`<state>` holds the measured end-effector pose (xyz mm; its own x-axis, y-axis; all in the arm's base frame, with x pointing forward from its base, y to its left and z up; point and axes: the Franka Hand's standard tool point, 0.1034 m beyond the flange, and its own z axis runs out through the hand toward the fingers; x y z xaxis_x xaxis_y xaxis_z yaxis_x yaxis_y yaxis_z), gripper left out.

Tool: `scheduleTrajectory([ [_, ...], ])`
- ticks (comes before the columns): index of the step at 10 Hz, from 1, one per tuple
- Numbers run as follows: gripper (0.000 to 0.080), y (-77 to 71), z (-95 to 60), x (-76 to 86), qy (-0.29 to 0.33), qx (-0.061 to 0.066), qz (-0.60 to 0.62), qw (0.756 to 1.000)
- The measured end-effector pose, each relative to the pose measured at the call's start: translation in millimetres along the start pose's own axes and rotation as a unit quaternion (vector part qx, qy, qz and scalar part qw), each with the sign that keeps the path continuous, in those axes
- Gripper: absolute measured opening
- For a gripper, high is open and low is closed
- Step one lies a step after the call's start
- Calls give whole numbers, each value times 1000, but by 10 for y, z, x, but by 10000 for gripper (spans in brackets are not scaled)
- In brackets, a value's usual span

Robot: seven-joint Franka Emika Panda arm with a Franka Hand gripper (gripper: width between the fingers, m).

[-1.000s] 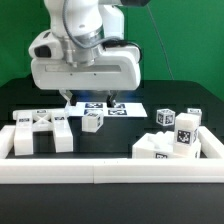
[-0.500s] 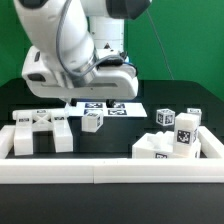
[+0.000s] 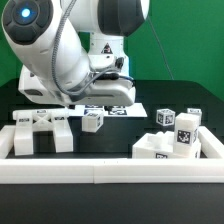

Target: Assemble chair

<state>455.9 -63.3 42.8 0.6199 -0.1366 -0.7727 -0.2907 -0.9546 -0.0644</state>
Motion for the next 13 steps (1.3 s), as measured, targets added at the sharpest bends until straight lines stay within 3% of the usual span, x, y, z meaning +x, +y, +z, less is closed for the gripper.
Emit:
scheduleTrajectory([
  [3, 649, 15, 103, 43, -3, -2, 3, 1000],
  [13, 649, -2, 235, 123, -7, -6, 1, 1000],
])
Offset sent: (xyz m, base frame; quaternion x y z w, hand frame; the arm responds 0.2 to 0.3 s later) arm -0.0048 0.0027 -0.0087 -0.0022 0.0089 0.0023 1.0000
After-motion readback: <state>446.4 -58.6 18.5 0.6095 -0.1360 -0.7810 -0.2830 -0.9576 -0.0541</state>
